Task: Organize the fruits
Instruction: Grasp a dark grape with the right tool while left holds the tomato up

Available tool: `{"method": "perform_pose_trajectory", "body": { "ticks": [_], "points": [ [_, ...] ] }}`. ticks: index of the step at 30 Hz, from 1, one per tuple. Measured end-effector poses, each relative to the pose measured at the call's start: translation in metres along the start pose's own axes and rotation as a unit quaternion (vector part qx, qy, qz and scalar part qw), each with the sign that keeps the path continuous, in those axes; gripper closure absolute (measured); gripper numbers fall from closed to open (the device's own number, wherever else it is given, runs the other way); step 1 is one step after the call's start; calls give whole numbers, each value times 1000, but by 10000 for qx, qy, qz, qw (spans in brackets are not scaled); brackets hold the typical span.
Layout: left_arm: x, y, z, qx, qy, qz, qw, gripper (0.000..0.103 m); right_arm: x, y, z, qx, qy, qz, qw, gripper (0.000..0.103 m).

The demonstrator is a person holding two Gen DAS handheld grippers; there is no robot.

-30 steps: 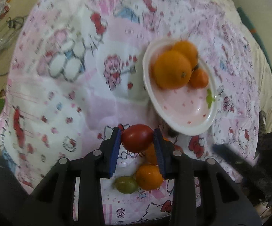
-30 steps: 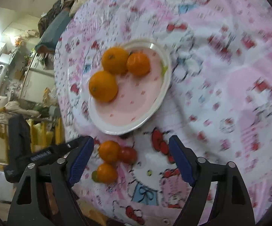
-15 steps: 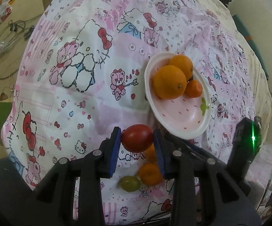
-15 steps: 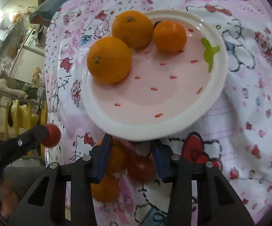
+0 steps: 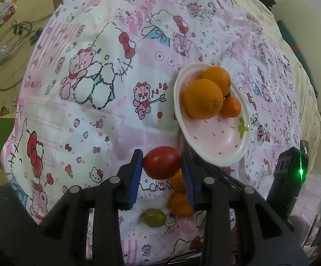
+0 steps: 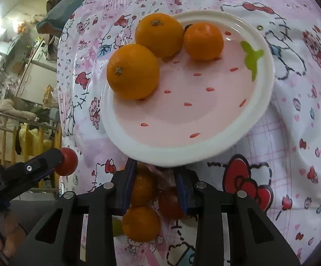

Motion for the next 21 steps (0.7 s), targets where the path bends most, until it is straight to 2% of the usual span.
{"method": "perform_pose_trajectory", "body": {
  "ticks": [4, 7, 9, 14, 18, 21],
  "points": [
    [-3, -1, 0, -18, 18, -36, 10000, 72, -8, 2, 9, -32, -36, -161, 9999, 65],
    [-4, -1, 0, -21, 32, -50, 10000, 72, -15, 3, 11, -102, 209, -151, 9996, 65],
    [-5, -1, 0, -18, 46, -34, 10000, 72, -16, 4, 8, -162, 549, 71, 9983, 65],
    [-5, -1, 1, -23, 48, -24, 10000, 72, 2, 1, -3, -471, 1044, 742, 9906, 65],
    [-4, 0, 1, -23, 48, 10, 10000, 72, 16, -3, -10, -689, 1356, 1165, 9815, 65],
    [-3, -1, 0, -21, 61, 35, 10000, 72, 16, -5, -14, -658, 1361, 1154, 9817, 66]
  ]
}}
Point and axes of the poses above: each gripper's, at about its wrist camera, not at the fingertips, and z roughly against the way its jaws point, x to its left, y to its underside, the point moved 9 cm from there along -z, roughly the way its jaws point, and after that the axes turned 14 degrees about y, right-handed, at the moved point
